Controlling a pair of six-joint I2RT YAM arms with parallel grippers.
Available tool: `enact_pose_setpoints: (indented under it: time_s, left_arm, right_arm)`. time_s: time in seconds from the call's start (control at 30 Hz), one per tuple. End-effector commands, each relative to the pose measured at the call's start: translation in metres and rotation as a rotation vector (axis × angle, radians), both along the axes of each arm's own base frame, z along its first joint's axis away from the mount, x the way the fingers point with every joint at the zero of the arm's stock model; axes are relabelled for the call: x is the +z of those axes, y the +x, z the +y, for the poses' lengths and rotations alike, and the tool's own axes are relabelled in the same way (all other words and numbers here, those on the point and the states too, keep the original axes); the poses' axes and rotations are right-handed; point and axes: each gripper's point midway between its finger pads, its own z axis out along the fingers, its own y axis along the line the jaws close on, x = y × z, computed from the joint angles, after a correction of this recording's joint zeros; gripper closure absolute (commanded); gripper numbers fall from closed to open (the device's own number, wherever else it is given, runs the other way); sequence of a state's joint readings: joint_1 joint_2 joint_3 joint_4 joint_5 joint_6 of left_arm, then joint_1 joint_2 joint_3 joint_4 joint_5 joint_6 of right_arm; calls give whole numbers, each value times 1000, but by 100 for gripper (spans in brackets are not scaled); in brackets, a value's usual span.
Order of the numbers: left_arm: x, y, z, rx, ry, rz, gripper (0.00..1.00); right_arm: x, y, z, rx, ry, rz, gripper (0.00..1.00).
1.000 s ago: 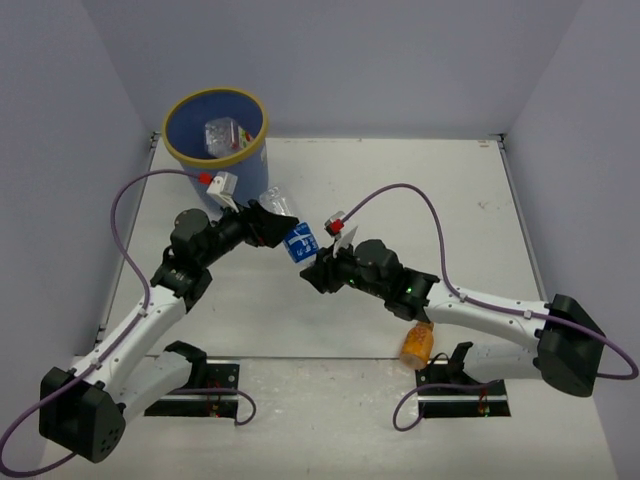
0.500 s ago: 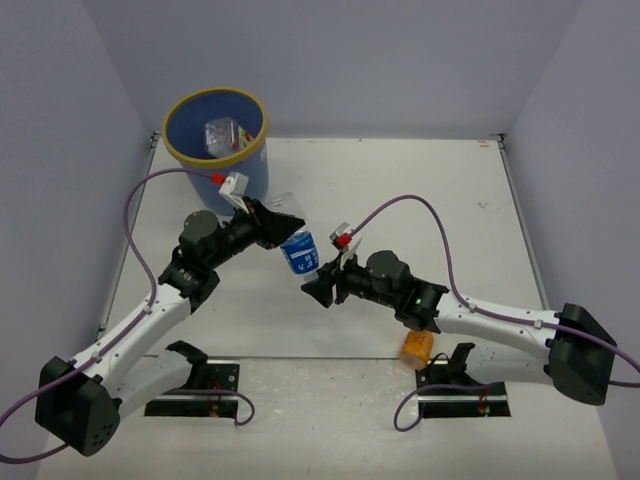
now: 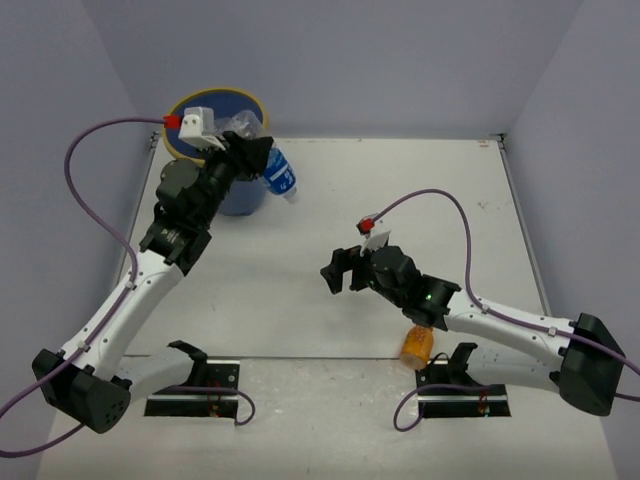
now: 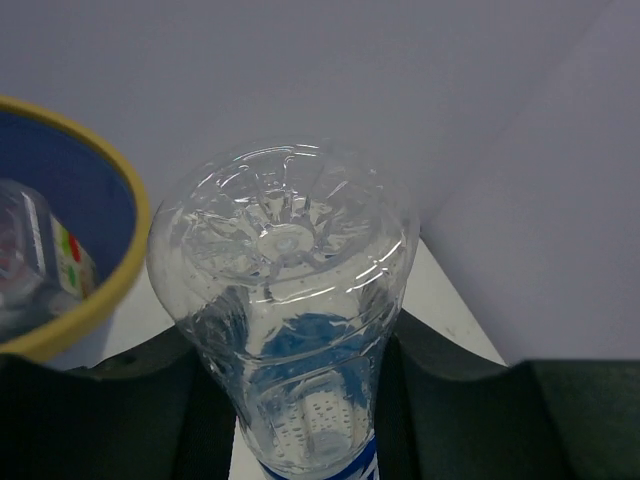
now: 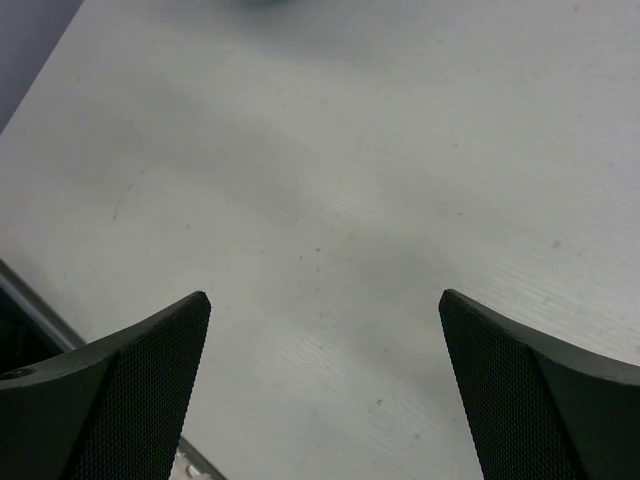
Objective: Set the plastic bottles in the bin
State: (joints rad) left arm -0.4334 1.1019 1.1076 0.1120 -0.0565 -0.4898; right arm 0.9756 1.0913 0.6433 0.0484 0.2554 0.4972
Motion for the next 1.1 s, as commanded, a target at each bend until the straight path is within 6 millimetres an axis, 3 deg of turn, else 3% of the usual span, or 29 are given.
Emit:
enact_pose_setpoints:
  time_s: [0.0, 0.1, 0.27, 0.4, 0.43, 0.53, 0.57, 0.67, 0.77, 0.87, 0.9, 1.0, 1.07]
  left_arm:
    - [80, 33, 70, 392, 89, -203, 93]
    - [112, 59, 112, 608, 107, -253, 93]
    - [123, 92, 171, 849, 102, -269, 93]
    - [124, 109, 204, 1013, 130, -277, 92]
    - [131, 108, 207, 1031, 119, -294, 92]
    - [132, 129, 219, 1113, 256, -246, 85]
    - [128, 135, 220, 1127, 288, -222, 85]
    - [90, 158, 231, 1194, 388, -121, 79]
    - [51, 175, 225, 1135, 465, -53, 63]
    - [23, 178, 220, 1082, 465, -22, 60]
    - [13, 178, 218, 1070, 468, -9, 54]
    - [5, 176, 214, 1031, 467, 0, 6]
    - [5, 174, 212, 1012, 460, 6, 0]
  right_arm:
    - [12, 18, -32, -155, 54, 5, 1]
    - [16, 21, -47, -190, 73, -12, 1]
    - [15, 25, -63, -231, 79, -27, 1]
    - [11, 31, -71, -274, 72, -24, 1]
    - [10, 31, -71, -280, 70, -22, 1]
    - [-1, 33, -77, -303, 40, 4, 1]
    - [-2, 33, -78, -305, 39, 7, 1]
    - [-5, 36, -84, -345, 38, 15, 1]
    - [-6, 37, -89, -367, 48, 17, 1]
    - [-3, 36, -94, -381, 60, 9, 1]
    - [-2, 36, -96, -387, 63, 6, 1]
    - [-1, 36, -99, -395, 72, 0, 1]
    - [-1, 37, -100, -400, 72, -2, 1]
